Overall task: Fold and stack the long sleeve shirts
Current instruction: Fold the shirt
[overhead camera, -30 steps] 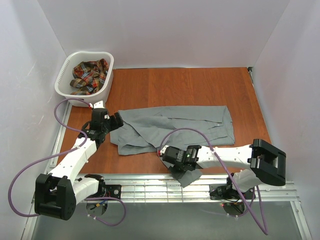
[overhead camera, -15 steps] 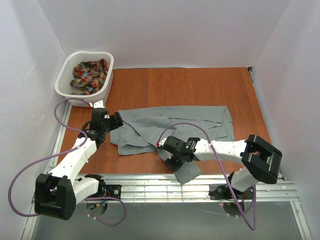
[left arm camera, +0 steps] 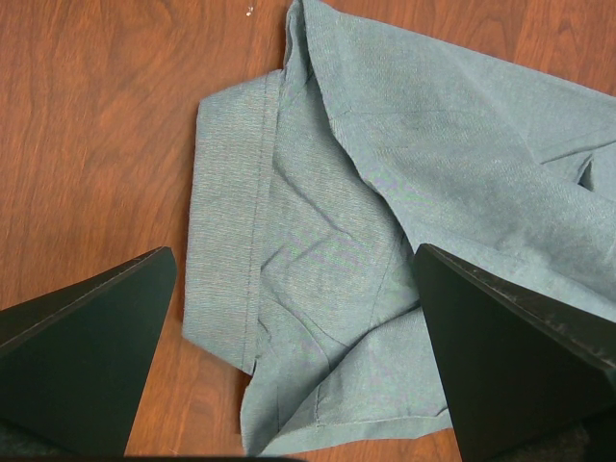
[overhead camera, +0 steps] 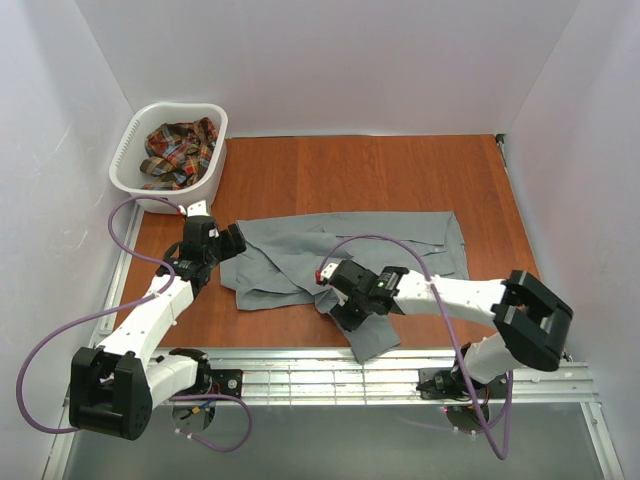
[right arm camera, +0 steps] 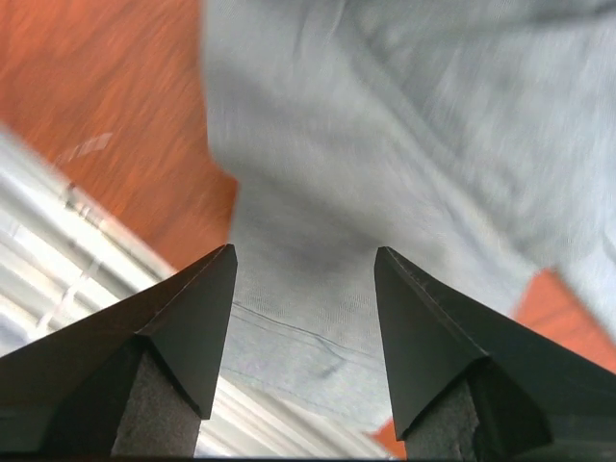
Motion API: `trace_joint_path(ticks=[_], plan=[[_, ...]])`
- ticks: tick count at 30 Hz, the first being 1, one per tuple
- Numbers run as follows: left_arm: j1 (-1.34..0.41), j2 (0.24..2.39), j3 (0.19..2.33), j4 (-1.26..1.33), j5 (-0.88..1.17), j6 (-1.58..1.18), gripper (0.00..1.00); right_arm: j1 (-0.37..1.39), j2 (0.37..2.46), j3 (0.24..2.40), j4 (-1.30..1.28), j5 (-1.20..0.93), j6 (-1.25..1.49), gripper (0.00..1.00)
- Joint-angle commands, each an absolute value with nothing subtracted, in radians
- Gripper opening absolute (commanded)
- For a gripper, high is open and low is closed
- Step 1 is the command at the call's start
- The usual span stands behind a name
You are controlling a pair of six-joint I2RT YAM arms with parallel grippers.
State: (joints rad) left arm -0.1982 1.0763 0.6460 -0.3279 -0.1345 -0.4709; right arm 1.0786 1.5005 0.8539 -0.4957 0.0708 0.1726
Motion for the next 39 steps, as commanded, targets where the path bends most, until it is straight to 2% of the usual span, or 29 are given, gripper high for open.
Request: trace_joint_path(ticks=[1,10,24,27,30,31,34,39], plan=[[-0.193,1.06,0.649,-0.313,-0.141,-0.465,0.95,1.101,1.39,0.81,-0.554,0.058,0.195,0.55],[-0.193,1.06,0.647,-0.313,-0.141,-0.465,0.95,1.152,1.396,0.778,-0.617,-0.04,0.209,0.49],[-0.193,1.071,0.649,-0.313,-0.137,-0.465,0.95,1.187,1.488,0.776,-0.606,0.09,0.256,0.5],[-0.193,1.069,0.649,-0.313,-0.137,-0.465,0.95,1.187,1.5,0.775,-0.6,0.103,0.25,0.43],[-0.193,1.068,0.649,-0.311,-0.138,-0.465,0.95,1.187,1.496,0.769,-0.597,0.123,0.245,0.3],[-0.193,1.068,0.65,-0.311,-0.135,-0.465,0.95,1.189,1.496,0.769,-0.595,0.132,0.247,0.23],[-0.193,1.071,0.65,-0.31,-0.133,-0.465,0.95,1.187,1.497,0.77,-0.594,0.141,0.248,0.12],[-0.193,1.072,0.65,-0.311,-0.132,-0.463,0.95,1.189,1.509,0.796,-0.615,0.135,0.242,0.01]])
